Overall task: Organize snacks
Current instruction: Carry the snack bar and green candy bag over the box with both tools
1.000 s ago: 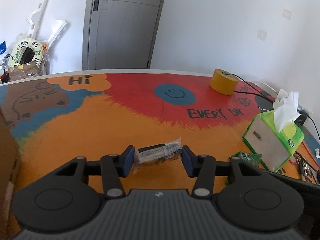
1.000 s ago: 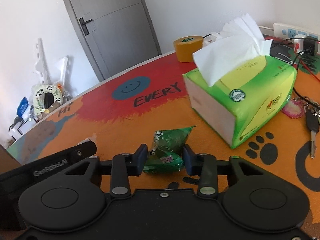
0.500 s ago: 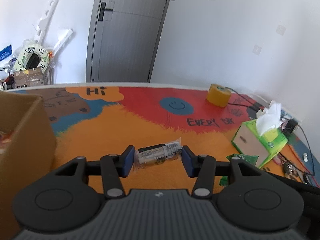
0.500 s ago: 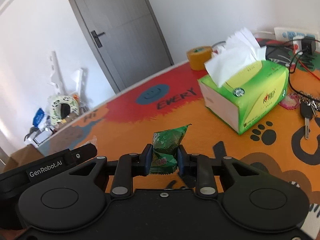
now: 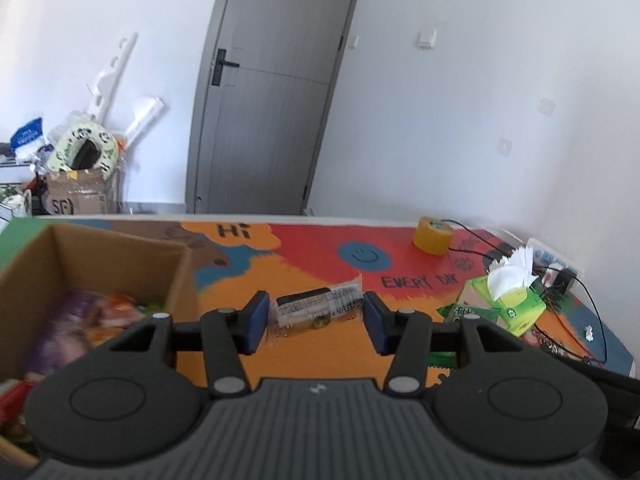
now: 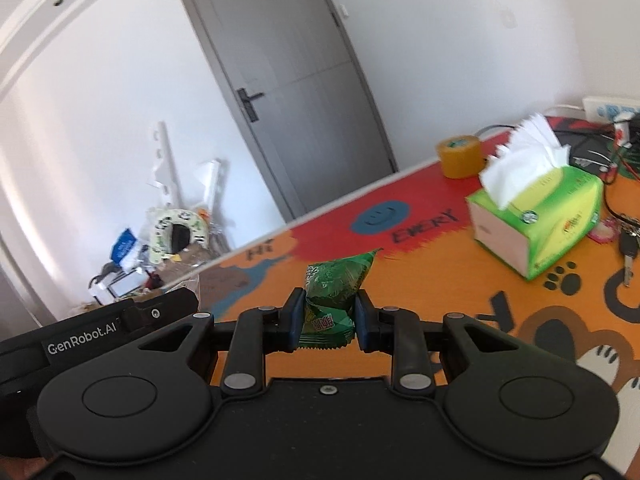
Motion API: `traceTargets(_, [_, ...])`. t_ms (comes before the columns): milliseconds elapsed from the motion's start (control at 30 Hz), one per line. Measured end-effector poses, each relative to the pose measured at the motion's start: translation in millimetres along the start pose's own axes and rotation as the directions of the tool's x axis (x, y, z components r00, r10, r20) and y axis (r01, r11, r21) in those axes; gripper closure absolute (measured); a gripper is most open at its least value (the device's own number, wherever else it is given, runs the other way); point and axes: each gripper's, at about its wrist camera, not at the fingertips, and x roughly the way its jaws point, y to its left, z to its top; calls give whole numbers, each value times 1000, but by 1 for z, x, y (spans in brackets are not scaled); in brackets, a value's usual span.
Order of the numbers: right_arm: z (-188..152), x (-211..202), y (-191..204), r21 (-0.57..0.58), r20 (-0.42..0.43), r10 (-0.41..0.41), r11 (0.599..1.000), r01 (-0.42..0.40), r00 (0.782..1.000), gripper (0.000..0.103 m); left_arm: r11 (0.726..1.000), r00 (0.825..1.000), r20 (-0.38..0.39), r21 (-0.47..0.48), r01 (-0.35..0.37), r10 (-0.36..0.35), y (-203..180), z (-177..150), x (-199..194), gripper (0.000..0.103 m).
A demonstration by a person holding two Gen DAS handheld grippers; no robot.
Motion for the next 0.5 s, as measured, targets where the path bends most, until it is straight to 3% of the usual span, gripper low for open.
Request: traceTargets(500, [-3, -6, 66, -85, 10, 127, 988, -126, 992, 76, 995, 993, 71, -47, -87, 90, 68, 21, -56, 53])
